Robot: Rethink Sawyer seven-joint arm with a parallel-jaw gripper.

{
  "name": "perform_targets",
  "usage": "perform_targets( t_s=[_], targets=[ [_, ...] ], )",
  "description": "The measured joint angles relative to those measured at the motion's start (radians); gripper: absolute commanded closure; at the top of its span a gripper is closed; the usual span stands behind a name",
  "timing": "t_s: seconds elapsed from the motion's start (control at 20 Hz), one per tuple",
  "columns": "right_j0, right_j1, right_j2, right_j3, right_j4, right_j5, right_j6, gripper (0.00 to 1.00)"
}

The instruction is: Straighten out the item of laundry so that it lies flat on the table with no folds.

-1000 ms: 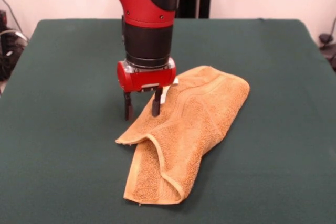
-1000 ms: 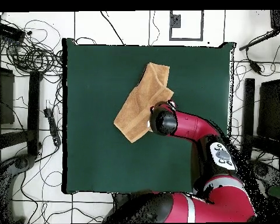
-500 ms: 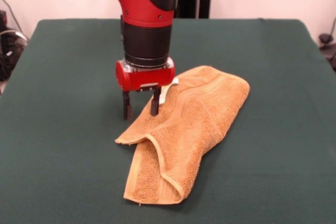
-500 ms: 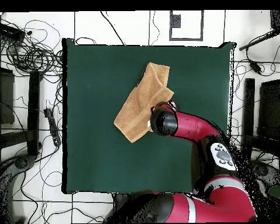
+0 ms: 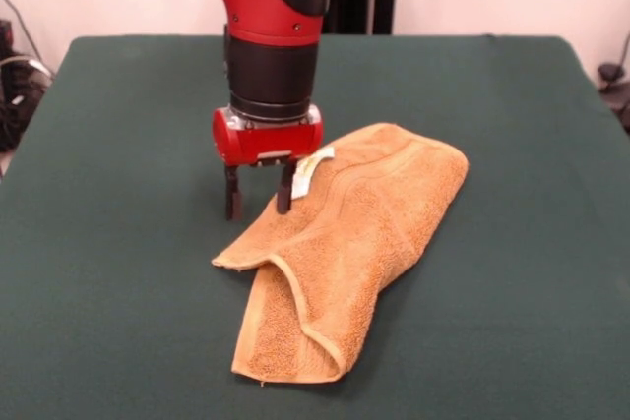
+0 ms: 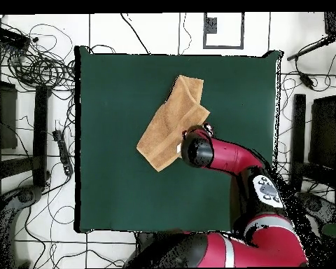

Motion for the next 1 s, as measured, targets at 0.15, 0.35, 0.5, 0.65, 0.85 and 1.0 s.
perform_targets(
  t_s=[0.15,0.35,0.5,0.65,0.85,1.0],
  targets=[
    [0.0,0.0,-0.011,0.01,0.0,-0.001,0.0,0.0],
    [0.0,0.0,-0.014,0.015,0.002,-0.001,0.0,0.0],
    [0.0,0.0,-0.015,0.015,0.009,-0.001,0.0,0.0],
    [0.0,0.0,-0.016,0.015,0.014,-0.001,0.0,0.0],
    [-0.002,0.0,-0.015,0.016,0.014,-0.001,0.0,0.0],
    [-0.012,0.0,-0.012,0.02,0.014,-0.006,0.0,0.0]
  ],
)
